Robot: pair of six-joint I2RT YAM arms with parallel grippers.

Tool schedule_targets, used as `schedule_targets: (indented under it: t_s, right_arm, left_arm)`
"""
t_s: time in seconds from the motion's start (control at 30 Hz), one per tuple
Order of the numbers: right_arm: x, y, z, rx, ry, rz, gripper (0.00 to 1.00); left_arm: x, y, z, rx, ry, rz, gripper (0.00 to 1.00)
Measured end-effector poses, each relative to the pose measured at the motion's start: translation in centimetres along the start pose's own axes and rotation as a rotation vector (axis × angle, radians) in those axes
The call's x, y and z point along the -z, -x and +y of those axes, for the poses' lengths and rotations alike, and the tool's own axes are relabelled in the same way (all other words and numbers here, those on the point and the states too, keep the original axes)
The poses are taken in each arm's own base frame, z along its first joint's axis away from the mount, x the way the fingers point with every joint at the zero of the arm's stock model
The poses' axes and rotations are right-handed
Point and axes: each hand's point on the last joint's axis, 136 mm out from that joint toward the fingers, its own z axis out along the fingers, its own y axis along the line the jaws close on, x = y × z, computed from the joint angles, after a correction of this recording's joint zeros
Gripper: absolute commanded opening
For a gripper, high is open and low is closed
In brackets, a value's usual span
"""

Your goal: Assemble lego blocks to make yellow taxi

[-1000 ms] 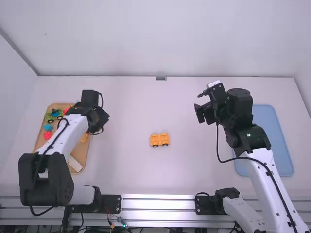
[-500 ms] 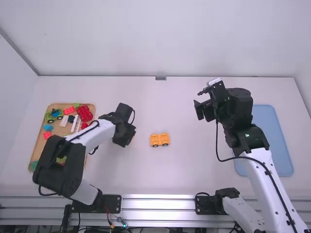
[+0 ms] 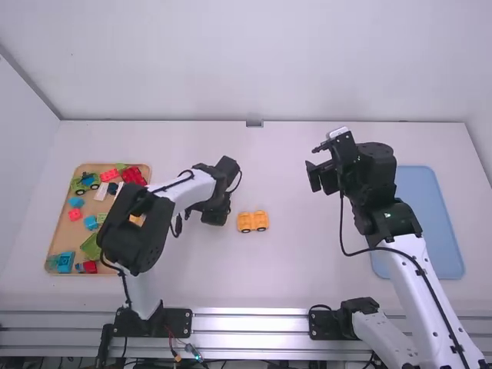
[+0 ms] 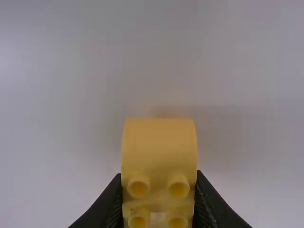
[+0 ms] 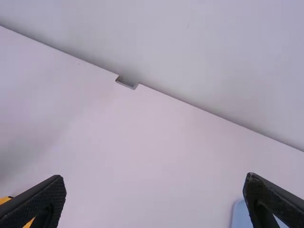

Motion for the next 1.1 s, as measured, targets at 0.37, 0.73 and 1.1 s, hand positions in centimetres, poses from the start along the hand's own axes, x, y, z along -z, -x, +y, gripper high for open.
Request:
schedule_targets:
  t_s: [0.37,0.73,1.1]
  right_arm:
    - [0.0,-0.2,0.1,-0.001,0.002,0.010,0.98]
    - [0.0,-0.2,0.1,-0.001,0.002,0.010,0.99]
    - [0.0,-0.2,0.1,-0.001,0.002,0.010,0.99]
  left_arm:
    - [-0.2,0.3,0.1,0.132,-0.001,-0.028,0.11]
    - [-1.1,0.2,-0.2,0.156,-0.033,-0.014,0.89]
    - [-0.7,0.9,1.2,0.051,0.035,-0.041,0.99]
